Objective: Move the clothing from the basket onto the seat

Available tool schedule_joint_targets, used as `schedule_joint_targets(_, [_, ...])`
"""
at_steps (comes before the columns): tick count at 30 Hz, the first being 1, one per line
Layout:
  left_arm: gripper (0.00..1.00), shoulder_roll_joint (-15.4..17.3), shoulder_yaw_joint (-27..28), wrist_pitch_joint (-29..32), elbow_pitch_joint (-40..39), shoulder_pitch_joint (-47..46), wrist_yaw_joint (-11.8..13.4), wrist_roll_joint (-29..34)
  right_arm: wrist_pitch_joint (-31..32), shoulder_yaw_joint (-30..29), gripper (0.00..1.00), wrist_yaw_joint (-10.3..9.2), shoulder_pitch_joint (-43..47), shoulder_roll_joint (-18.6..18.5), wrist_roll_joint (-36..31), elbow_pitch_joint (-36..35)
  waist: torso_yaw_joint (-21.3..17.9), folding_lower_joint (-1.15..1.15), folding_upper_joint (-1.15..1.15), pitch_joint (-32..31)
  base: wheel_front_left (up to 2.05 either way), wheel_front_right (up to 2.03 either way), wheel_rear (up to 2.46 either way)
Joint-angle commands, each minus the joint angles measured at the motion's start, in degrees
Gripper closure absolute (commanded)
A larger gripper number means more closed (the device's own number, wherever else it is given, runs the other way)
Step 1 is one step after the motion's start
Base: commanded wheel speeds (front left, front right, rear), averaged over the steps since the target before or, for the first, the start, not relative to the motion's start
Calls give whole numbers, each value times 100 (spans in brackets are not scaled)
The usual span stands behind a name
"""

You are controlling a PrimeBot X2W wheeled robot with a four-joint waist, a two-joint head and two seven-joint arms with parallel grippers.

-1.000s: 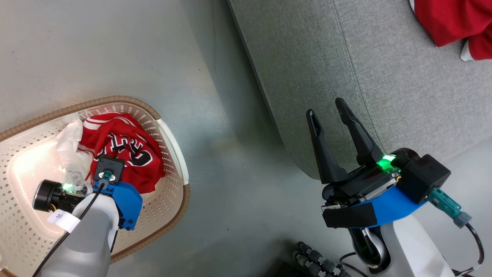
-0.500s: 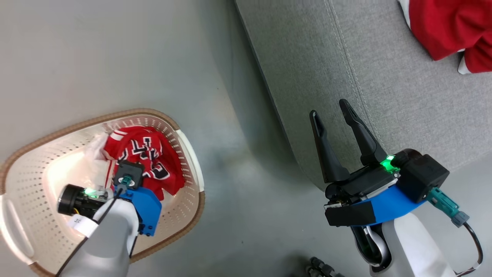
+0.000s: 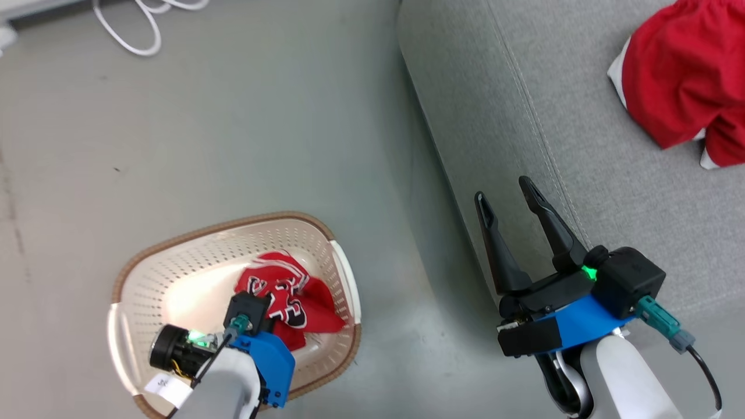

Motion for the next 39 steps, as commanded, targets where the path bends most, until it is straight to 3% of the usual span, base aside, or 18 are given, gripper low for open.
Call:
schedule_joint_targets(1, [100,-29,-7,-28,-76,114,-14,-28,31,-24,0,3,126,2,-47,12,353,1,0,-460,0,0,0])
schedule_joint_targets(23, [100,-196,-258,-29,-1618,976,-254,-411,705,-302,0,3,1152,0,-156,-340,1383,1,0,-2237,0,0,0])
schedule_joint_targets(39, [100,-197,-890,-29,-2329,374,-215,-1132,939,-299,0,3,1562,0,-75,-437,1769,1,0,-2737,0,0,0])
